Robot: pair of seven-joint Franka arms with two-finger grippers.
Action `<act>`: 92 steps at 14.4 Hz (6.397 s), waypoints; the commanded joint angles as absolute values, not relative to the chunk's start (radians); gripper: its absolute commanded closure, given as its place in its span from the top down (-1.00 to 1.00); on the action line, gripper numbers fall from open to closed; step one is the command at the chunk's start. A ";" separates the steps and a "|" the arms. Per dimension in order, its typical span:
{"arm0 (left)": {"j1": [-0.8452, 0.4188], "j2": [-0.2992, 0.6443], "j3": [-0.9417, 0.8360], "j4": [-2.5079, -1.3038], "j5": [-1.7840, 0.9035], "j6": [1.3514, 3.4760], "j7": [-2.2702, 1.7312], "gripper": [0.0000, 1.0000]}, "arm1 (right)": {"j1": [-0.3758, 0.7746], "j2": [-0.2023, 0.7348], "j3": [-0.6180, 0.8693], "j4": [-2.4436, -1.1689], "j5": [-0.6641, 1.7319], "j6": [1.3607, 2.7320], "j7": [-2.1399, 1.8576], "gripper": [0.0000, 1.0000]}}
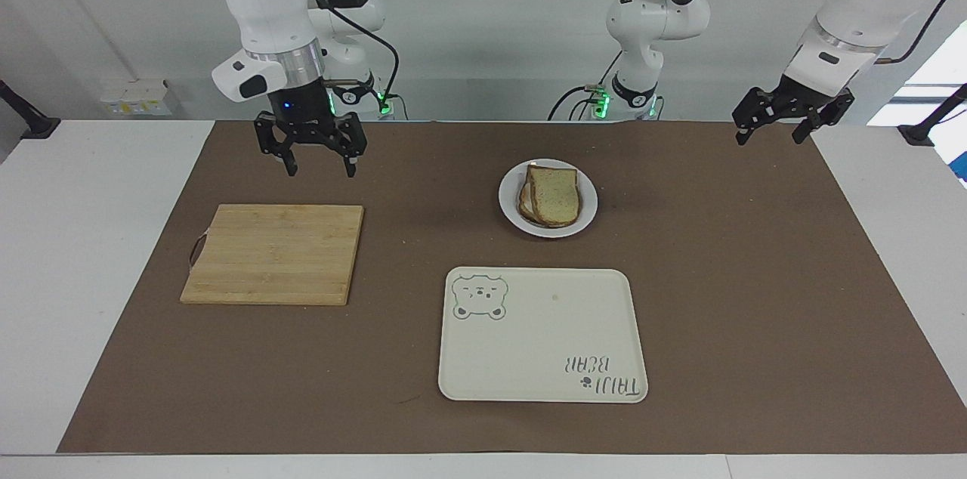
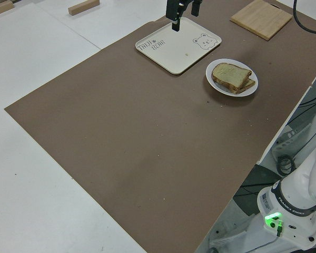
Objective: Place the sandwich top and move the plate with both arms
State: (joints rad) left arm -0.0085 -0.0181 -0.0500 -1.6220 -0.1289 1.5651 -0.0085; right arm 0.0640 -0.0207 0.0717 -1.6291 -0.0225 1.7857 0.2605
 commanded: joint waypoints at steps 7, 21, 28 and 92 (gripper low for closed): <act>-0.011 -0.146 -0.051 -2.175 -0.520 1.952 0.274 1.00 | 0.008 -0.100 -0.067 -1.598 -0.020 1.704 0.223 1.00; -0.160 -0.098 -0.051 -2.566 -0.992 2.270 0.653 1.00 | 0.028 -0.104 -0.115 -1.645 -0.035 1.579 0.038 1.00; -0.184 -0.028 -0.051 -2.583 -1.123 2.267 0.799 0.21 | 0.026 -0.101 -0.115 -1.638 -0.026 1.556 -0.015 1.00; -0.094 0.117 0.037 -1.440 -0.026 1.493 -0.017 1.00 | 0.028 -0.101 -0.115 -1.638 -0.017 1.555 -0.015 1.00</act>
